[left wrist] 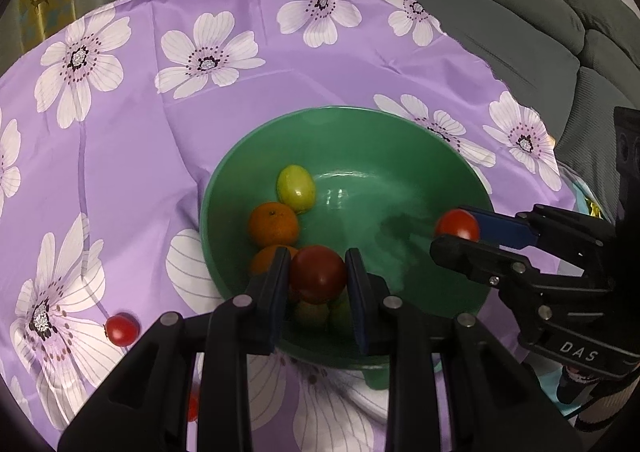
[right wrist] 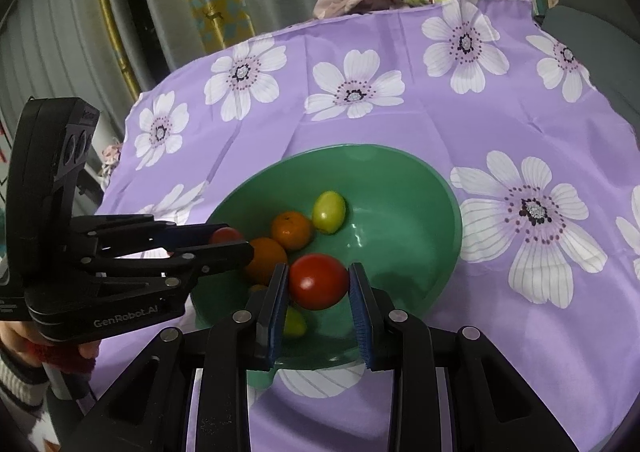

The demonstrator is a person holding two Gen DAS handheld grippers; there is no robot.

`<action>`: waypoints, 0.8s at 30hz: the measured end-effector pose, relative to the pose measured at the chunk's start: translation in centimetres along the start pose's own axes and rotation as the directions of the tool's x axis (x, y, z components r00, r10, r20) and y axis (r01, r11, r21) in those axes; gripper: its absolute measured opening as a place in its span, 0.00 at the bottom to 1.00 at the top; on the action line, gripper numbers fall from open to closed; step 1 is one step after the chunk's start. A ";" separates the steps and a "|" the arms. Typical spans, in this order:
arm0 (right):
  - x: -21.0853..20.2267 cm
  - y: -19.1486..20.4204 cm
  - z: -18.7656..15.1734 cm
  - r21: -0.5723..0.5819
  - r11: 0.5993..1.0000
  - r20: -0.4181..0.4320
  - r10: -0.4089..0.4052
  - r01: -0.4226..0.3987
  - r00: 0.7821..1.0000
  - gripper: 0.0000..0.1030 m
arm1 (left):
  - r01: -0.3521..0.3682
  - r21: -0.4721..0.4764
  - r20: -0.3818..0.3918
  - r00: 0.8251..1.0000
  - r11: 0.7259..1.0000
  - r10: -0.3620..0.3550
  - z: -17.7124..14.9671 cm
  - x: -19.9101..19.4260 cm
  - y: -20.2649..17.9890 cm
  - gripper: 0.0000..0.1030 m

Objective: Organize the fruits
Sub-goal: 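Carry both held cherry tomatoes over the green bowl, then hold both cherry tomatoes low inside the green bowl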

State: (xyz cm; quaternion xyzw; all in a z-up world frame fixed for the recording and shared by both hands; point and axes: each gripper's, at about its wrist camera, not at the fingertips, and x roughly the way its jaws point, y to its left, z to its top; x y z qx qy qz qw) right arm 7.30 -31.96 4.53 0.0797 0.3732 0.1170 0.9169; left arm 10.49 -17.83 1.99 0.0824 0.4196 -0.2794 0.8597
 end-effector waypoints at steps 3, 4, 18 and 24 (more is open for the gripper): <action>0.1 0.1 0.0 -0.002 1.000 -0.003 -0.013 0.013 1.000 0.31 | -0.007 0.009 -0.008 1.000 1.000 0.007 0.2 0.4 -0.2 0.27; 0.1 0.1 0.0 -0.003 1.000 -0.004 -0.013 0.013 1.000 0.31 | -0.009 0.014 -0.012 1.000 1.000 0.009 0.2 0.5 -0.2 0.27; 0.6 -0.6 0.2 -0.003 0.999 -0.016 -0.043 0.043 0.999 0.31 | -0.019 0.033 -0.039 0.999 0.999 0.020 0.2 1.6 -0.4 0.27; 0.6 -0.8 0.2 -0.003 0.999 -0.016 -0.048 0.048 0.999 0.31 | -0.033 0.038 -0.045 0.998 0.999 0.035 0.2 1.8 -0.3 0.27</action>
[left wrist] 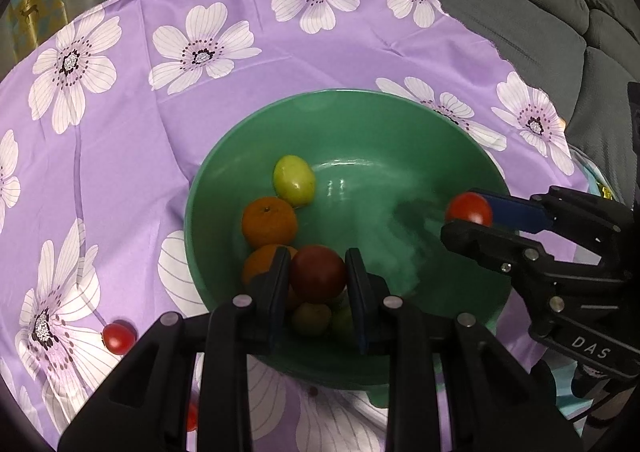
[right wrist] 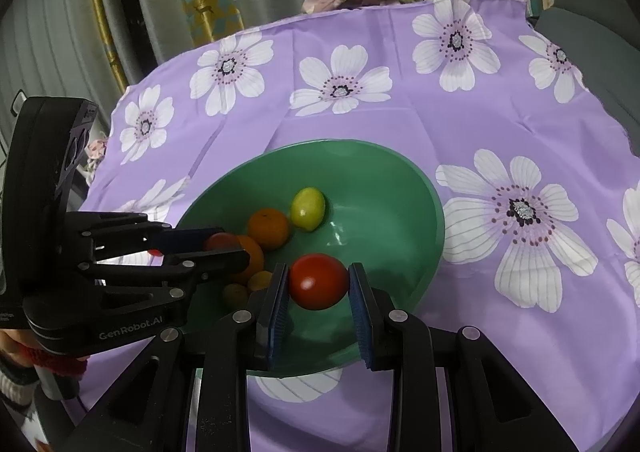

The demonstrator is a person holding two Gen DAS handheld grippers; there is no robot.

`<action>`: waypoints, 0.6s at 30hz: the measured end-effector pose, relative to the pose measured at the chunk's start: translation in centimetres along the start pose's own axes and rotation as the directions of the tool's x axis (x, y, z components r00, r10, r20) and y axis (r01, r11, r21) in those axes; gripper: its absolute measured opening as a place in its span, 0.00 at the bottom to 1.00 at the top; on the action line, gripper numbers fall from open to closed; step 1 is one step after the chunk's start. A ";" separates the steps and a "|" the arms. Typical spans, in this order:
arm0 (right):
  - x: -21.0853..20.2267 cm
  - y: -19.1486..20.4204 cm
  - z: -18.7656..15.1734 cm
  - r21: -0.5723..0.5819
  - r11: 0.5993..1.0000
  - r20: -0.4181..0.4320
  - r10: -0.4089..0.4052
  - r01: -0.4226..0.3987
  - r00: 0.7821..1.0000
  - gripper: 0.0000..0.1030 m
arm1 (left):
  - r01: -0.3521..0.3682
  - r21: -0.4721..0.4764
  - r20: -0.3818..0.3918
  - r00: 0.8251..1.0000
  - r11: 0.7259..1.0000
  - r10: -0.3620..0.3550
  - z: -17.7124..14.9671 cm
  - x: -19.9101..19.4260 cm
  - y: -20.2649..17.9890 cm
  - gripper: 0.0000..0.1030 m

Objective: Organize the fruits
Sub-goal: 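Hold both cherry tomatoes low inside the green bowl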

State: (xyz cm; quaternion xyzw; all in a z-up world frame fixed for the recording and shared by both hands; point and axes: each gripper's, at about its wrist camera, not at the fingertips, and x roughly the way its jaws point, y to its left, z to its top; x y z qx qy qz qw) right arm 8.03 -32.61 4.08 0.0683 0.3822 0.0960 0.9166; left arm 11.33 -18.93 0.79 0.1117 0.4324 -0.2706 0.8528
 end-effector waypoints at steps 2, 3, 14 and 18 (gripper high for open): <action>0.0 0.1 -0.1 -0.002 1.000 0.000 0.001 -0.001 1.000 0.31 | -0.004 0.001 -0.004 1.000 1.000 0.004 0.0 0.1 0.0 0.27; 0.0 0.0 -0.1 -0.002 1.000 -0.001 0.001 -0.001 1.000 0.31 | -0.004 0.001 -0.005 1.000 1.000 0.004 0.0 0.1 0.0 0.27; 0.0 0.2 -0.1 -0.002 1.000 0.000 0.000 0.000 1.000 0.31 | -0.014 0.003 -0.016 1.000 1.000 0.014 -0.1 0.6 0.0 0.27; -0.1 0.1 -0.1 -0.005 1.000 -0.002 -0.002 0.002 1.000 0.31 | -0.015 0.005 -0.019 1.000 1.000 0.015 -0.2 0.7 0.0 0.27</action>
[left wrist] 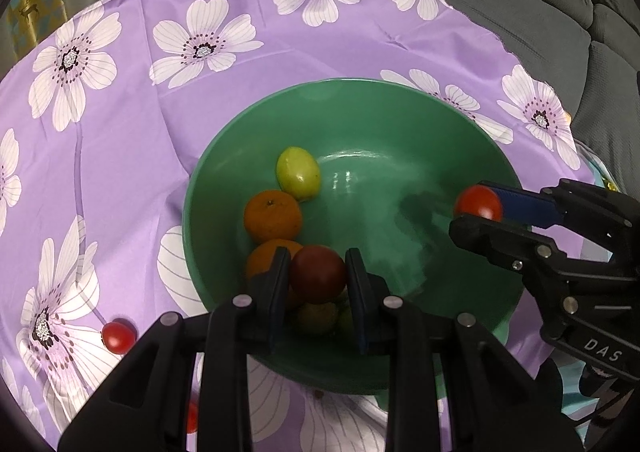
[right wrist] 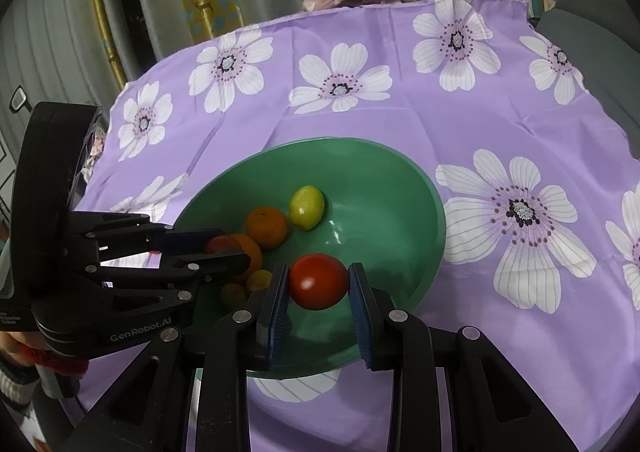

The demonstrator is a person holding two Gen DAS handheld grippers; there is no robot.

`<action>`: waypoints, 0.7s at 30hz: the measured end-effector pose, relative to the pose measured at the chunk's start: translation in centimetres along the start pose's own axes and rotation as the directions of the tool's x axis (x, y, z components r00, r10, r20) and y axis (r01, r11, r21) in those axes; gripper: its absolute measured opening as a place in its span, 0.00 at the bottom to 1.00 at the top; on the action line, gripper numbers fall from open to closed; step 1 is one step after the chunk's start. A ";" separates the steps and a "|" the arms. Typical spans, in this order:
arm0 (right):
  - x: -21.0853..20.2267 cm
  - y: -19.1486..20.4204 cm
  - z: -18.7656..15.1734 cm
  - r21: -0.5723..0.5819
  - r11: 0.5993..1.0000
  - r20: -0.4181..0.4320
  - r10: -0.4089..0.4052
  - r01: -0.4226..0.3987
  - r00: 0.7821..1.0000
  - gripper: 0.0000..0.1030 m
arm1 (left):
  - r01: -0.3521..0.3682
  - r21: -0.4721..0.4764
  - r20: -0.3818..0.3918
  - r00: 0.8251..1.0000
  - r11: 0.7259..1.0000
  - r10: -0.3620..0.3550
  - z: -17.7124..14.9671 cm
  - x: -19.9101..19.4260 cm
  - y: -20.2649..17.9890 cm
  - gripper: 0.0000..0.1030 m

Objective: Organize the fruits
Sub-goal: 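Hold both cherry tomatoes low inside the green bowl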

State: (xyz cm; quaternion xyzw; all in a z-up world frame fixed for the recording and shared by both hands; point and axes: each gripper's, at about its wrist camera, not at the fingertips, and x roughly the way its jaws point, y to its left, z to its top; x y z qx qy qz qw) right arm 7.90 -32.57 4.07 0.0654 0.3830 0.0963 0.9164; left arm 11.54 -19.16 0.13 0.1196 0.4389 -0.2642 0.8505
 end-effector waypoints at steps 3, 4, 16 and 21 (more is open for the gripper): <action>0.0 0.0 -0.1 -0.001 1.000 -0.001 -0.001 0.001 1.000 0.31 | -0.003 0.003 0.000 1.000 1.000 0.003 -0.1 0.0 -0.1 0.27; 0.1 0.0 -0.1 -0.002 1.000 -0.001 -0.002 0.002 1.000 0.31 | -0.003 0.004 0.000 1.000 1.000 0.003 -0.1 0.0 -0.1 0.27; 0.1 -0.1 -0.1 -0.004 1.000 -0.003 -0.003 0.003 1.000 0.31 | -0.003 0.003 0.000 1.000 1.000 0.003 -0.1 0.0 -0.1 0.27; 0.1 0.1 0.0 -0.001 1.000 -0.002 -0.003 0.003 1.000 0.31 | -0.006 0.009 -0.004 1.000 1.000 0.006 -0.1 0.0 -0.1 0.27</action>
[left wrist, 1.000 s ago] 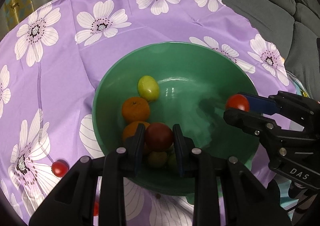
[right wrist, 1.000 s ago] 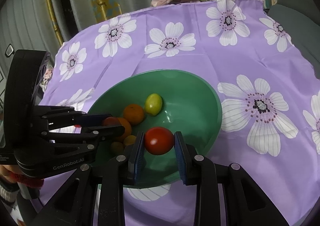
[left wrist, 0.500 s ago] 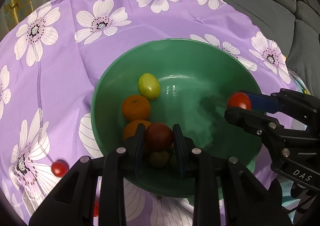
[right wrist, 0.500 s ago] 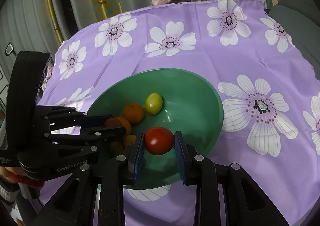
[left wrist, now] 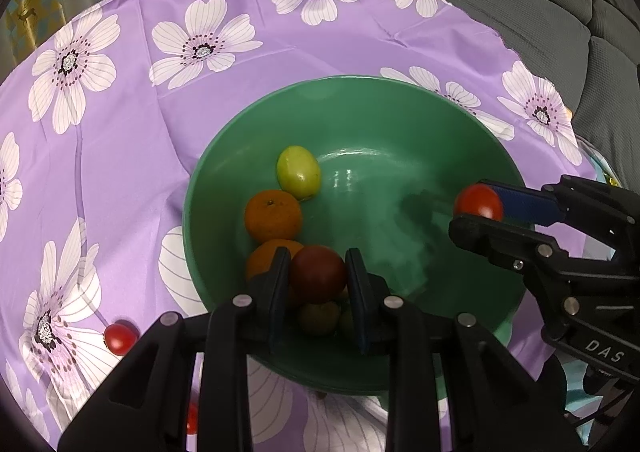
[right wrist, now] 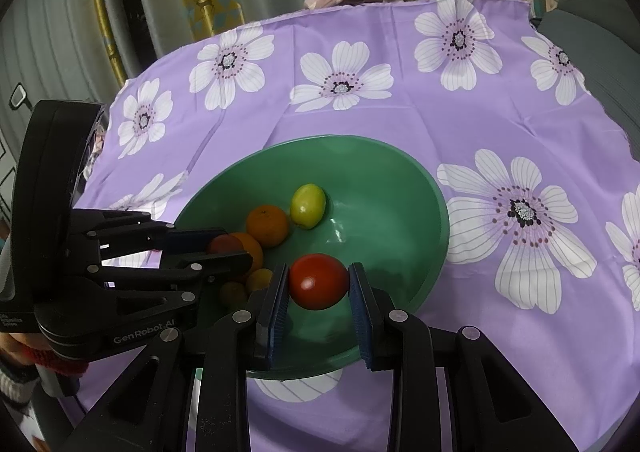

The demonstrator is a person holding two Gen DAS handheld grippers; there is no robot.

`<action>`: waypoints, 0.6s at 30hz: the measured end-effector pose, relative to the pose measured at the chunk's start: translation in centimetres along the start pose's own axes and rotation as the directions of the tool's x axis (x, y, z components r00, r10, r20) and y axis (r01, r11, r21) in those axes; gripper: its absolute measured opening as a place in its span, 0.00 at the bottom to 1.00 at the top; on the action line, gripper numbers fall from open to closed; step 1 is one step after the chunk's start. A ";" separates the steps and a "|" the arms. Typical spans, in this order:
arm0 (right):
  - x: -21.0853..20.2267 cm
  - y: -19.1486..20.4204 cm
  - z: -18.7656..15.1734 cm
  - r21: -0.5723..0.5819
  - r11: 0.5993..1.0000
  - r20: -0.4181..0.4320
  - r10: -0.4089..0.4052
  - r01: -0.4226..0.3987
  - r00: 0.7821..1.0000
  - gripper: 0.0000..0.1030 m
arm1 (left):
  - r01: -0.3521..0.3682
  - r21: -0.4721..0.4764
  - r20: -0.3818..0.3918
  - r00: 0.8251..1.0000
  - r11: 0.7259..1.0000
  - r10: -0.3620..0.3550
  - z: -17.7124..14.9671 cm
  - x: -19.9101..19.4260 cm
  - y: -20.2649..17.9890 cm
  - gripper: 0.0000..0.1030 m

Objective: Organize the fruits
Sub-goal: 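Hold both cherry tomatoes low inside the green bowl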

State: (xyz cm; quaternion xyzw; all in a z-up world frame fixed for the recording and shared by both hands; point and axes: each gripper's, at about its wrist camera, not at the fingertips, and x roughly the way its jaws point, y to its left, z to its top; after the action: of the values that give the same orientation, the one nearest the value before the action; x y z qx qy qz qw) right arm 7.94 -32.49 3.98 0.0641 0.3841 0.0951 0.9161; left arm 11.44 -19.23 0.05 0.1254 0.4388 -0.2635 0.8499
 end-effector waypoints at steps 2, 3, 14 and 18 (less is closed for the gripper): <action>0.0 0.0 0.0 -0.001 1.000 -0.001 -0.001 0.001 1.000 0.31 | -0.001 0.004 -0.003 1.000 1.000 0.001 0.0 0.0 0.0 0.27; 0.0 -0.1 0.0 -0.002 1.000 -0.002 -0.002 0.002 1.000 0.31 | -0.001 0.004 -0.004 1.000 1.000 0.001 0.0 0.1 0.1 0.27; 0.0 0.0 -0.1 0.001 1.000 -0.001 -0.001 0.001 1.000 0.31 | 0.001 0.009 -0.011 1.000 1.000 -0.001 0.2 0.3 0.1 0.27; 0.0 0.0 -0.1 0.000 1.000 -0.002 -0.002 0.002 1.000 0.31 | 0.001 0.010 -0.012 1.000 1.000 -0.001 0.2 0.3 0.0 0.27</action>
State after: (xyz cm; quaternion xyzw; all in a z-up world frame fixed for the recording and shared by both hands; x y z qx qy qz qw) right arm 7.88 -32.54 3.96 0.0634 0.3848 0.0943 0.9160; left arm 11.71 -19.40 -0.08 0.1309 0.4425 -0.2654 0.8465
